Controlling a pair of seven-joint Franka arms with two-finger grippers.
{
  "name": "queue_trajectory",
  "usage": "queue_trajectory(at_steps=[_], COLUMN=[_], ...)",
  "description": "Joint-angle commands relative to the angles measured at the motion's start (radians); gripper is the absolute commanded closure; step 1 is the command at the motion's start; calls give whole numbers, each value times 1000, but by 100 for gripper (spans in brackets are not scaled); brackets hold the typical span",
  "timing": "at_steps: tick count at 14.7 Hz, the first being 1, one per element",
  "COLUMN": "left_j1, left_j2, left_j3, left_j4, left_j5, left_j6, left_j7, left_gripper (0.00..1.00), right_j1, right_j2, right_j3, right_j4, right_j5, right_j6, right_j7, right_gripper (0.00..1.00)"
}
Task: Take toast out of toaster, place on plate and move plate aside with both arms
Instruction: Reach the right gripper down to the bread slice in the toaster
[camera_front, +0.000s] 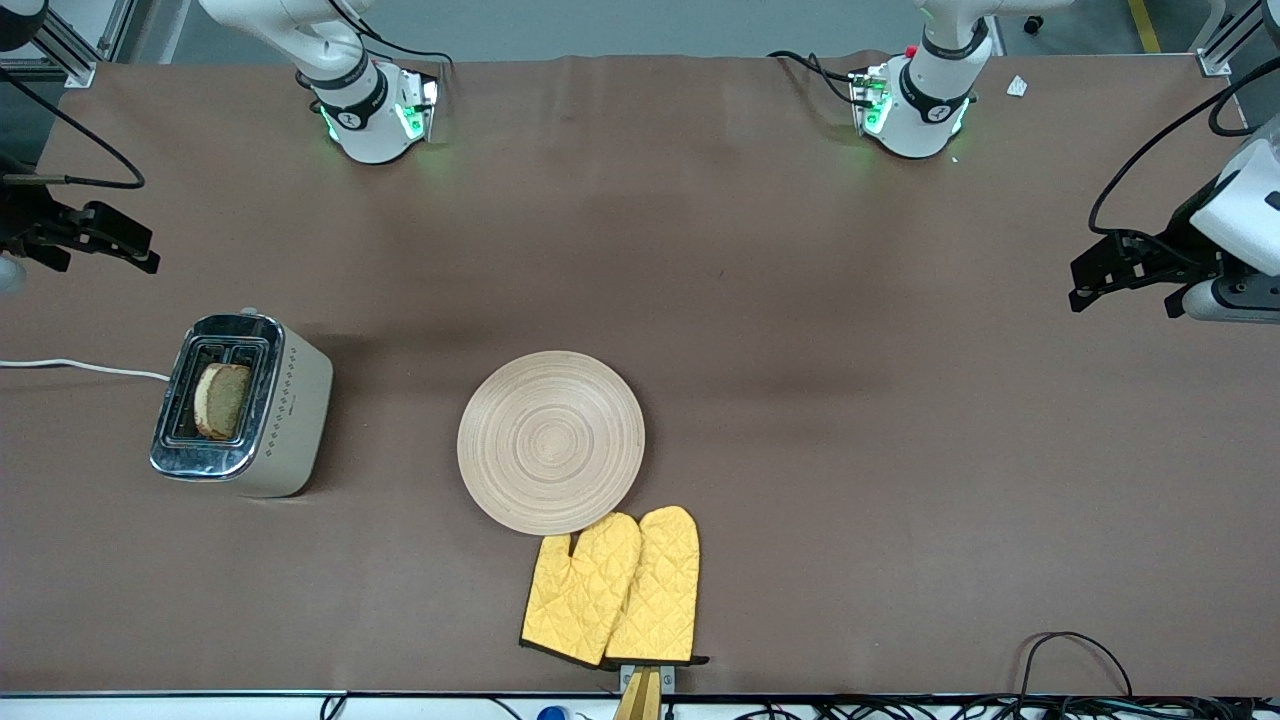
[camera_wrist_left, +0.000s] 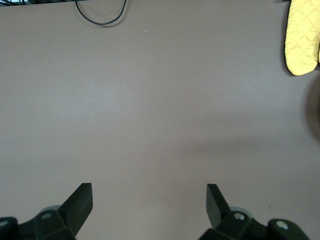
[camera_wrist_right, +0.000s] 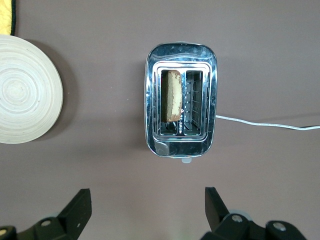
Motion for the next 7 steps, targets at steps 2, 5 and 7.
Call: queue_trajectory(at_steps=[2,5,7], left_j1=[-1,1,-1], left_j2=[1,1,1], left_j3=[-1,-3,-3], left_j4=[29,27,24], left_j5=[1,0,1], left_j6=[-8,-8,-11], left_j7=[11,12,5], left_gripper=[0,0,0], right_j1=[-9,-12,-11], right_j2=[-31,-23,-9], right_j3=[8,7,7], right_j4=[-36,-37,-69], right_j5=[7,7,7], right_j6=[12,18,38], right_j7=[-10,-12,-12], right_gripper=[0,0,0])
